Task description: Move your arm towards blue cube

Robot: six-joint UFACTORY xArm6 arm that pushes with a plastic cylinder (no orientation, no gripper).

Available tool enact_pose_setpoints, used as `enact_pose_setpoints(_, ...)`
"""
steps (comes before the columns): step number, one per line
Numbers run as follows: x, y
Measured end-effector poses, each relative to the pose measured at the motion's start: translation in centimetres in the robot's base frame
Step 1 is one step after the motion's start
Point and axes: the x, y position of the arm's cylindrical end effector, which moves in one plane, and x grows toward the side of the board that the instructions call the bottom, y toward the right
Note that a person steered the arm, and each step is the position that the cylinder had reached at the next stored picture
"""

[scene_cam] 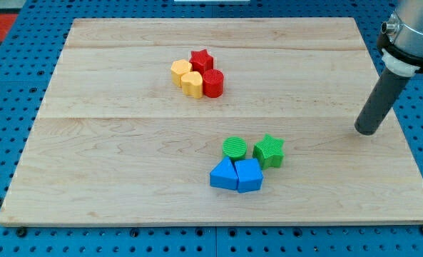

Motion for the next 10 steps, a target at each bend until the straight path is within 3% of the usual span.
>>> enact_pose_setpoints(8, 2.4, 1.9)
enact_pose_setpoints(10, -4.0, 1.6)
